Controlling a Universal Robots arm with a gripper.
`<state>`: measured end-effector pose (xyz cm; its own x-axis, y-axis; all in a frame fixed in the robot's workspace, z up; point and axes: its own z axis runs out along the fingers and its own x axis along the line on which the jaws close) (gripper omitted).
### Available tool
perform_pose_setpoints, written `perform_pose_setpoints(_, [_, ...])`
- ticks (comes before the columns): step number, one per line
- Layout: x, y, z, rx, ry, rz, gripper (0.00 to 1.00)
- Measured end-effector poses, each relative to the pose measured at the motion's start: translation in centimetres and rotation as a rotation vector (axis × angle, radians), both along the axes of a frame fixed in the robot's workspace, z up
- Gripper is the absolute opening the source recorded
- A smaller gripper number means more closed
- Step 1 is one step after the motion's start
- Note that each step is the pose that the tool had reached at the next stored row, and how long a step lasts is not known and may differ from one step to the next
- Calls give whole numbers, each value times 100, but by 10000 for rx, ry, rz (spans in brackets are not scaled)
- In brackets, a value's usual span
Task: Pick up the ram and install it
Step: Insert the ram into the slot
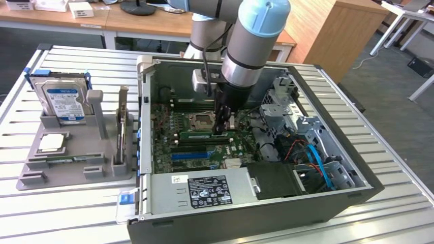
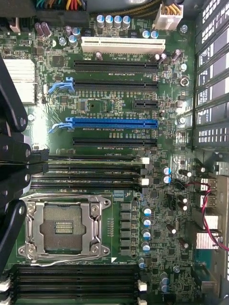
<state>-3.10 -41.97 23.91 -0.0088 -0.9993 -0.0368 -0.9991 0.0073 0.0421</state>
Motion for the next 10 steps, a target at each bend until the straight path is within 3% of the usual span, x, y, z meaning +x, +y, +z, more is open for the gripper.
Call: perform_pose_setpoints(10, [-5, -10, -8, 0, -1, 2, 11])
